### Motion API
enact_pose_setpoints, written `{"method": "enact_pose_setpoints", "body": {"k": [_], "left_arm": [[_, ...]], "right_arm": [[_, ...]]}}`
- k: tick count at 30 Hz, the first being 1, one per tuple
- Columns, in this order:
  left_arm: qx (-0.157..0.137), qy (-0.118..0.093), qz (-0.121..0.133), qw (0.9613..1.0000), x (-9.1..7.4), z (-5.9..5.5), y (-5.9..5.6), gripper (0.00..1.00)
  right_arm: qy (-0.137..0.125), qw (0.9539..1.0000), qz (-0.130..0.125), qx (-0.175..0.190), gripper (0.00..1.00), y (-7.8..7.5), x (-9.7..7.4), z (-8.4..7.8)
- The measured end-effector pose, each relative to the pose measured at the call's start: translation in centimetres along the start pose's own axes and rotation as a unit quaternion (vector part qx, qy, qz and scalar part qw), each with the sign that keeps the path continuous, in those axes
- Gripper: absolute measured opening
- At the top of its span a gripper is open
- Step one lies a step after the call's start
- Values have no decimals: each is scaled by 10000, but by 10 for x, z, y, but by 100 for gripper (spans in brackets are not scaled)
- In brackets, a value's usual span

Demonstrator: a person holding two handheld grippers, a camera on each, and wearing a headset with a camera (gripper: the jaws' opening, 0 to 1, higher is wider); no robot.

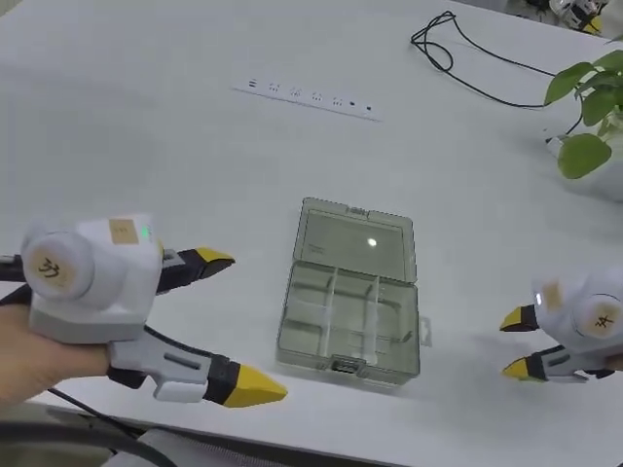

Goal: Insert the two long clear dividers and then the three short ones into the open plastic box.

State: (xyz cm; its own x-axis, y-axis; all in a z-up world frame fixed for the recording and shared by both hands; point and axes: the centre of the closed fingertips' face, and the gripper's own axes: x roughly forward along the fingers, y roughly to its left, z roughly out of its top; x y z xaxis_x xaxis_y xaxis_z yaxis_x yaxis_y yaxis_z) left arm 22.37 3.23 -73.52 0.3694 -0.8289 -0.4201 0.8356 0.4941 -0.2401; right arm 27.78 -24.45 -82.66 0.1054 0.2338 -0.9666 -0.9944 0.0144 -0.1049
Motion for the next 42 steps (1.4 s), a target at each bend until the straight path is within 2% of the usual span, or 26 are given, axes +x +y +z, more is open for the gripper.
{"method": "enact_pose_setpoints", "body": {"k": [7, 13, 17, 20, 25, 28, 30, 32, 36, 39, 42], "left_arm": [[-21, -80, 18, 10000, 1, 12, 0, 100], [-204, -253, 7, 9995, 6, 33, -2, 95], [-328, -423, -57, 9986, 12, 49, -8, 90], [-468, -547, -161, 9973, 17, 60, -14, 87], [-742, -620, -304, 9948, 23, 70, -22, 81], [-1246, -681, -443, 9889, 28, 77, -28, 77], [-1310, -786, -467, 9871, 31, 83, -29, 73], [-1698, -742, -534, 9812, 34, 84, -33, 68], [-1920, -830, -623, 9759, 39, 90, -37, 60], [-2195, -810, -721, 9696, 45, 92, -43, 55], [-2339, -777, -820, 9657, 50, 92, -50, 50]], "right_arm": [[-368, 9988, -321, 51, 33, -7, -25, 31], [-704, 9956, -609, 50, 33, -3, -53, 72], [-865, 9935, -733, -36, 33, 0, -67, 93], [-955, 9923, -790, -81, 33, 0, -74, 103], [-996, 9905, -911, -248, 33, 3, -86, 121], [-1037, 9893, -964, -349, 33, 5, -92, 131], [-1076, 9884, -996, -384, 33, 7, -96, 138], [-1102, 9876, -1036, -424, 33, 9, -100, 146], [-1131, 9861, -1104, -510, 33, 13, -107, 158], [-1184, 9848, -1144, -548, 33, 16, -112, 167], [-1195, 9840, -1197, -552, 33, 16, -115, 174]]}}
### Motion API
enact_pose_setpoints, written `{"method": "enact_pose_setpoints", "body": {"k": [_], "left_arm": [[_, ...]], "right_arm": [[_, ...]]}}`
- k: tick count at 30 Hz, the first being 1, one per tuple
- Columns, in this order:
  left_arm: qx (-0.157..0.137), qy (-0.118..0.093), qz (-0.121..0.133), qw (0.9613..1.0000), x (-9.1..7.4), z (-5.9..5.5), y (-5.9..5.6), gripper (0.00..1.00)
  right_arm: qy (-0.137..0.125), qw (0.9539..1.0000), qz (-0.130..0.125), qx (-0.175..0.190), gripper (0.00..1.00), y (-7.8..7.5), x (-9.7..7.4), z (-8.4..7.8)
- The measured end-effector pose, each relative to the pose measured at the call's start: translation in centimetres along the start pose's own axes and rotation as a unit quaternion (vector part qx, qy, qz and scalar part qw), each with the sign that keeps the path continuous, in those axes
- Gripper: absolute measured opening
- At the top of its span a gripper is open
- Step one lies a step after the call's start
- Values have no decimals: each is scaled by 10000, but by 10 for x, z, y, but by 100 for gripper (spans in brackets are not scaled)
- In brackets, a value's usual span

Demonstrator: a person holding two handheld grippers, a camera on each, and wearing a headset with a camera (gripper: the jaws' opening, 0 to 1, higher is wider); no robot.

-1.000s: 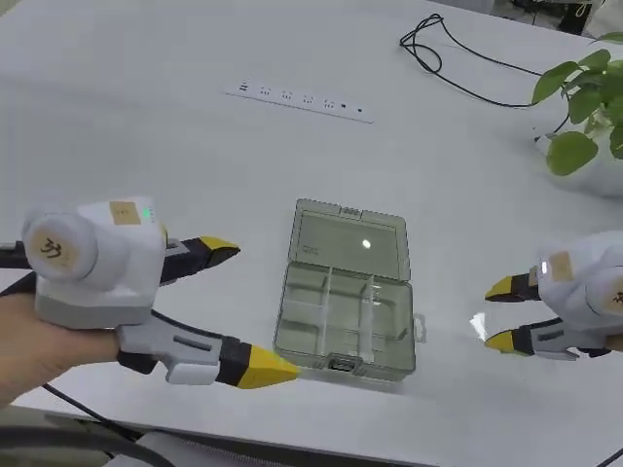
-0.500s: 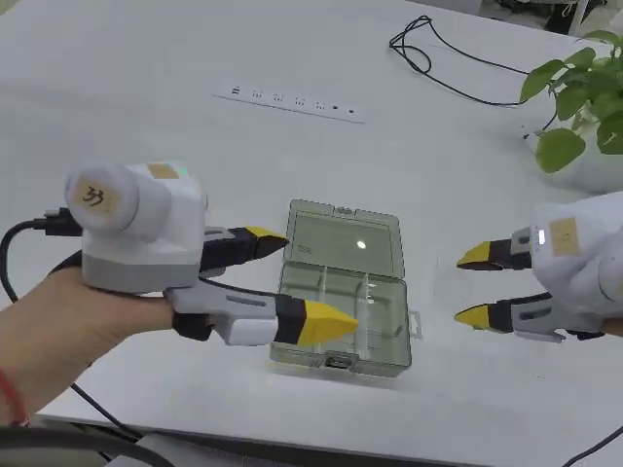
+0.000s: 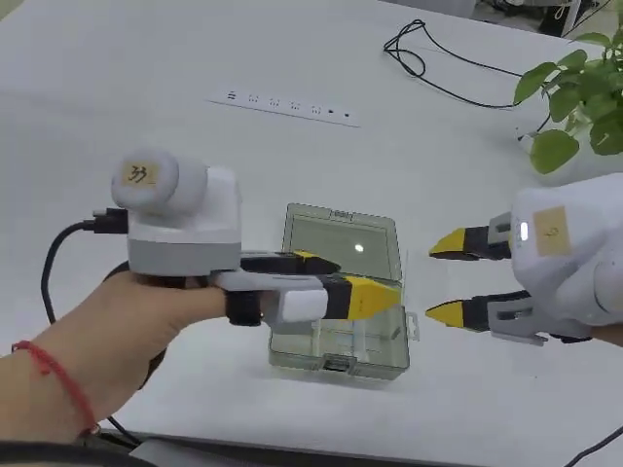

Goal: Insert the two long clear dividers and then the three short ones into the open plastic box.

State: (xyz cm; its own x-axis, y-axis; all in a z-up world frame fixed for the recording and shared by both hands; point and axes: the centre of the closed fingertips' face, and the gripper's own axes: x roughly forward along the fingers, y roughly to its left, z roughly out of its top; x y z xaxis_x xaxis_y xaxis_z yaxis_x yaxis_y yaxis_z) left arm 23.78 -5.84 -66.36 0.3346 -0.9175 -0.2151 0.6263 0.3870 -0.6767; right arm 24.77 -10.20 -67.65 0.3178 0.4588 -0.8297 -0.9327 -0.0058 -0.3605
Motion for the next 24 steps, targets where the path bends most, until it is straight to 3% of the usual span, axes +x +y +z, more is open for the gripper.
{"method": "enact_pose_setpoints", "body": {"k": [6, 12, 24], "left_arm": [[-402, -91, -147, 9990, 8, 1, -8, 37], [-636, -51, -253, 9976, 15, -1, -12, 25], [-830, -25, -360, 9959, 17, -5, -15, 8]], "right_arm": [[-41, 9999, -18, -114, 33, 3, -2, 12], [-135, 9998, -25, -170, 33, 5, -5, 27], [-128, 9996, -32, -259, 33, 7, -7, 33]]}}
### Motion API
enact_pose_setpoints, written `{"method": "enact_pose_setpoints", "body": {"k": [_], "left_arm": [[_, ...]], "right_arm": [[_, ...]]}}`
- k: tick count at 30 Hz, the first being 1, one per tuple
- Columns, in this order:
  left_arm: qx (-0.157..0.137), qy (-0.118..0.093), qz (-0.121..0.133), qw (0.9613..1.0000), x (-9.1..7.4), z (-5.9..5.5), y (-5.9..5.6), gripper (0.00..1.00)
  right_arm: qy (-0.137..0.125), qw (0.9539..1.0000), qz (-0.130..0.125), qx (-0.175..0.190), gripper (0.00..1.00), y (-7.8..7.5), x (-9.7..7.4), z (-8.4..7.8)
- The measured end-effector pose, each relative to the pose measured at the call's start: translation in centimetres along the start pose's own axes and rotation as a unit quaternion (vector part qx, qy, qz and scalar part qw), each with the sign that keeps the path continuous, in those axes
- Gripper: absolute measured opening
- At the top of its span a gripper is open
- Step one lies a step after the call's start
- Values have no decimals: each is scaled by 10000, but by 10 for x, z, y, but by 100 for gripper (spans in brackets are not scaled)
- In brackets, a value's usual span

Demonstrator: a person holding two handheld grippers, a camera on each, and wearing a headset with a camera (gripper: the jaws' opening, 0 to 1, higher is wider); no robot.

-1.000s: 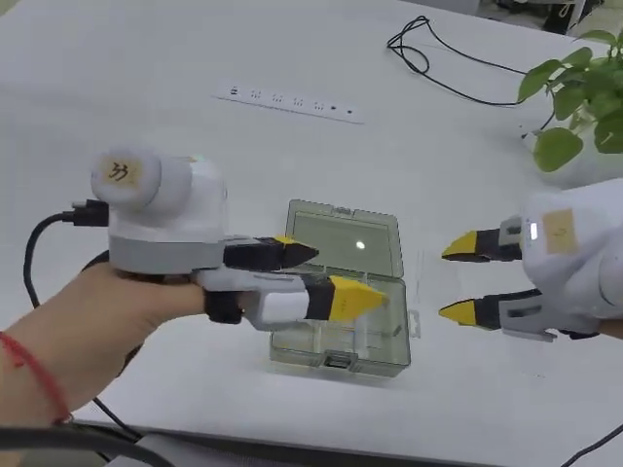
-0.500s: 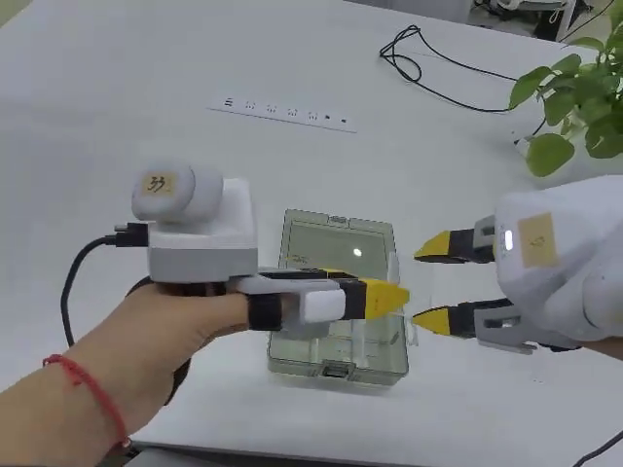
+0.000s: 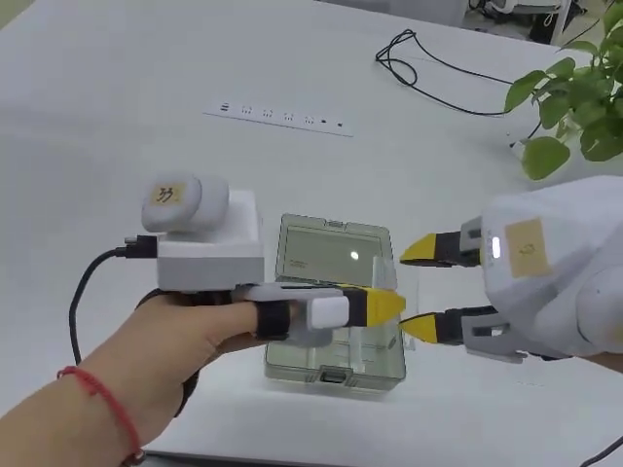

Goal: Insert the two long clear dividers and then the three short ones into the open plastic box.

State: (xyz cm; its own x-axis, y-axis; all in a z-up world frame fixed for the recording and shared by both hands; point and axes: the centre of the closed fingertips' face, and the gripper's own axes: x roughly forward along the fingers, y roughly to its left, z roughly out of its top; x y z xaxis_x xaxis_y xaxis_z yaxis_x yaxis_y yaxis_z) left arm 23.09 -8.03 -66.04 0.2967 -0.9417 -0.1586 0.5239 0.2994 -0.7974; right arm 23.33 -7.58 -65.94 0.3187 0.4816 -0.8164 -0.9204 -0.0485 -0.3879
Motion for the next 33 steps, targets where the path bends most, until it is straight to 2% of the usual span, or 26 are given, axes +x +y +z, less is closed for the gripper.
{"method": "enact_pose_setpoints", "body": {"k": [10, 23, 29, 33], "left_arm": [[-29, 15, -31, 10000, 1, -2, 0, 0], [-168, 12, -26, 9999, -1, -5, -1, 0], [-159, -69, -70, 9998, -1, -2, -3, 0], [81, -25, 16, 10000, -4, -4, 0, 0]], "right_arm": [[38, 10000, 31, -28, 33, 2, 1, 0], [52, 9999, 32, -136, 33, 4, 2, 1], [74, 9998, -16, -184, 34, 1, 3, 0], [-25, 10000, 2, -92, 34, -1, -2, 3]]}}
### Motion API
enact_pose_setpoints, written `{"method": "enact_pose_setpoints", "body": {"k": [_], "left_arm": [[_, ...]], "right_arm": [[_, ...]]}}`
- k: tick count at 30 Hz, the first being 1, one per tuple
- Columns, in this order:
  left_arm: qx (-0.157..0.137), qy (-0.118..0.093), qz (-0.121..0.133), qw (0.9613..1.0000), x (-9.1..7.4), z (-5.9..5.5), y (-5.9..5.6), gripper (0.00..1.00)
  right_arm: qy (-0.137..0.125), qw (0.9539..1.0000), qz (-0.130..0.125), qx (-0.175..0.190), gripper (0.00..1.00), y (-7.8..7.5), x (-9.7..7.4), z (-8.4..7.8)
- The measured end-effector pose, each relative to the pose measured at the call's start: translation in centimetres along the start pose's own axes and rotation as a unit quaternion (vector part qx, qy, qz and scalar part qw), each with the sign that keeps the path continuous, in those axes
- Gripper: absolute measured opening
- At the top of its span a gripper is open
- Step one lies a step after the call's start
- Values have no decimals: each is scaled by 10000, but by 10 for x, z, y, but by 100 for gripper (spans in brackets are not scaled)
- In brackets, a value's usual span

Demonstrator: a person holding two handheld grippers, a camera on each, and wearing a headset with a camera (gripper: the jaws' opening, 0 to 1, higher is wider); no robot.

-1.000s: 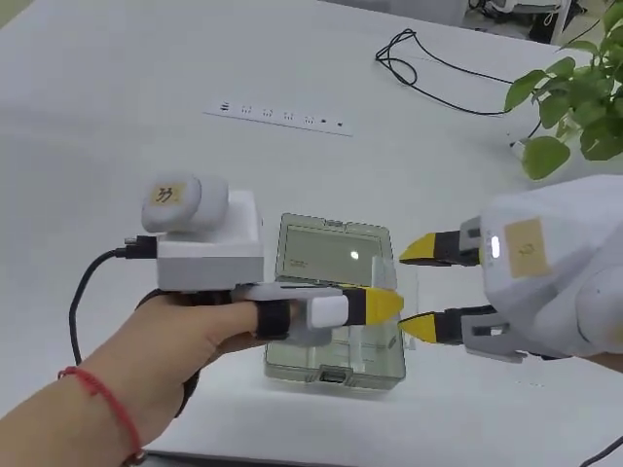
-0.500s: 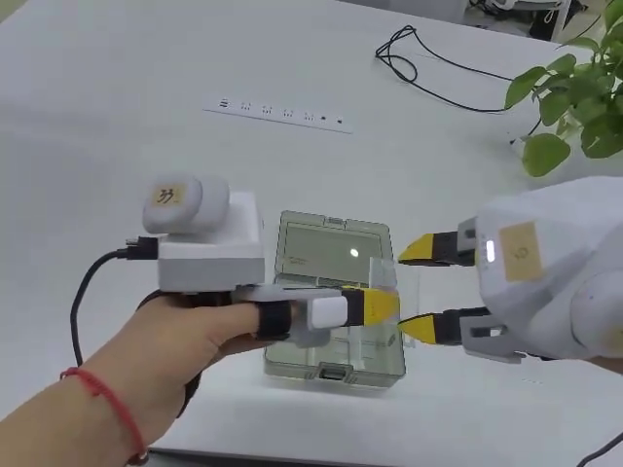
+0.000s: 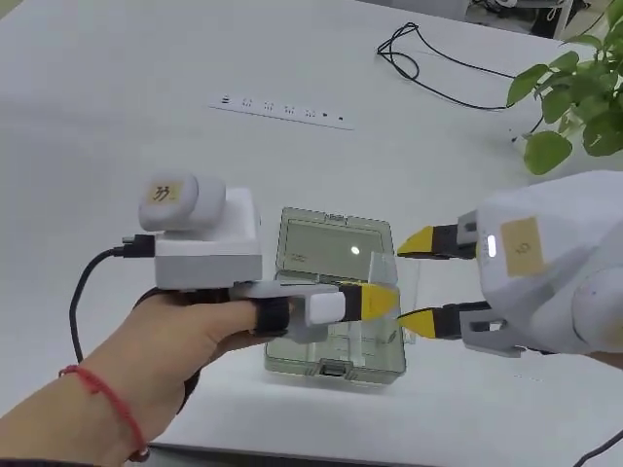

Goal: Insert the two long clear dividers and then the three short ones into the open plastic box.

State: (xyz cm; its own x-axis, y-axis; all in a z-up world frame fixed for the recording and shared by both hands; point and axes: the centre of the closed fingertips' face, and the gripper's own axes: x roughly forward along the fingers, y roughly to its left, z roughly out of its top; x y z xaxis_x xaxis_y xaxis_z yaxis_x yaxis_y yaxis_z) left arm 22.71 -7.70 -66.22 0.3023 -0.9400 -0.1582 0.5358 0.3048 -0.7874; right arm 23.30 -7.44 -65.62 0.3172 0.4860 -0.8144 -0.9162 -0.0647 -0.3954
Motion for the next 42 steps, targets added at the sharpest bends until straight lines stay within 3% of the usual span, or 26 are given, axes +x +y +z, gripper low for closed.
{"method": "enact_pose_setpoints", "body": {"k": [5, 9, 12, 15, 17, 18, 23, 25, 30, 36, 42], "left_arm": [[589, 161, 6, 9981, -5, -6, 1, 0], [1171, 316, -200, 9924, -6, -13, -6, 0], [1617, 432, -374, 9852, -8, -19, -11, 0], [2002, 494, -509, 9772, -9, -23, -14, 0], [2235, 532, -591, 9715, -10, -25, -18, 0], [2425, 575, -646, 9663, -10, -28, -20, 0], [2646, 532, -745, 9600, -12, -30, -25, 0], [2795, 467, -819, 9555, -13, -29, -29, 0], [2935, 453, -911, 9505, -13, -29, -31, 0], [2971, 444, -980, 9488, -13, -29, -33, 0], [2994, 430, -1009, 9478, -14, -28, -34, 0]], "right_arm": [[-430, 9975, 197, 533, 34, -5, -10, 5], [-957, 9879, 644, 1041, 31, -6, -20, 14], [-1293, 9763, 1058, 1377, 27, -6, -23, 17], [-1438, 9673, 1420, 1531, 24, -1, -27, 21], [-1473, 9640, 1577, 1556, 21, 2, -27, 23], [-1454, 9622, 1678, 1575, 20, 4, -27, 22], [-1509, 9514, 2146, 1613, 17, 18, -29, 26], [-1512, 9485, 2240, 1650, 15, 21, -28, 27], [-1536, 9428, 2410, 1716, 12, 26, -27, 28], [-1519, 9388, 2574, 1713, 8, 33, -27, 30], [-1504, 9376, 2648, 1677, 4, 37, -26, 29]]}}
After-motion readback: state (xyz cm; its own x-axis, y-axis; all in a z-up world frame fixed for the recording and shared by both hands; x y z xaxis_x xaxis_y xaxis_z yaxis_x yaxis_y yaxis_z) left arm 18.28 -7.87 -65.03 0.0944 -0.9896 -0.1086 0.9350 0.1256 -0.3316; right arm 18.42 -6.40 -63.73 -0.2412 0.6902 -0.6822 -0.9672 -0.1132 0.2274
